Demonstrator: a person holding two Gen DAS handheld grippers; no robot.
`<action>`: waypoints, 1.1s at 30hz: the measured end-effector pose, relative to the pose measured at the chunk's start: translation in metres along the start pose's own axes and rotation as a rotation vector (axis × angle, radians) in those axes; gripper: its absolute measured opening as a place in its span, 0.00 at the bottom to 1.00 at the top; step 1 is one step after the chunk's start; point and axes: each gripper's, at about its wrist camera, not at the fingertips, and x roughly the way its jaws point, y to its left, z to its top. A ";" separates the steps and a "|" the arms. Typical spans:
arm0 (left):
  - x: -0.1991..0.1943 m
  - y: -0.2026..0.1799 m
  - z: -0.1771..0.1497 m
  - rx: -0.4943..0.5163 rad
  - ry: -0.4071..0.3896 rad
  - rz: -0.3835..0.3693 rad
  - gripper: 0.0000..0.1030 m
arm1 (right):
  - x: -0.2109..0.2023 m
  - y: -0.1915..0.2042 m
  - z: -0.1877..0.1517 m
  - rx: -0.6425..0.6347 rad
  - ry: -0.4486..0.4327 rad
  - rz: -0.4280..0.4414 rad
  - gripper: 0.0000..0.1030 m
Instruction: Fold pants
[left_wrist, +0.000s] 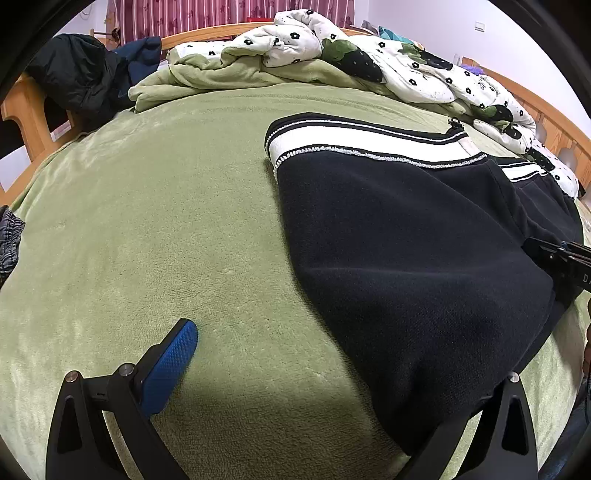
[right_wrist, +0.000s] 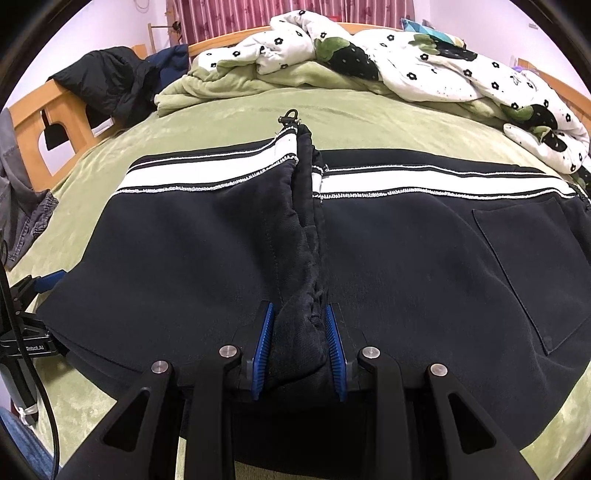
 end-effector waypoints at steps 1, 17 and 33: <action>0.000 0.000 0.000 0.000 0.000 0.000 1.00 | 0.000 0.000 0.000 -0.002 0.000 -0.003 0.28; 0.000 0.001 0.001 0.000 0.001 -0.001 1.00 | 0.000 0.002 0.001 -0.016 -0.004 -0.013 0.28; 0.000 0.001 0.001 0.000 0.002 -0.001 1.00 | -0.002 -0.003 -0.001 -0.008 -0.003 0.002 0.28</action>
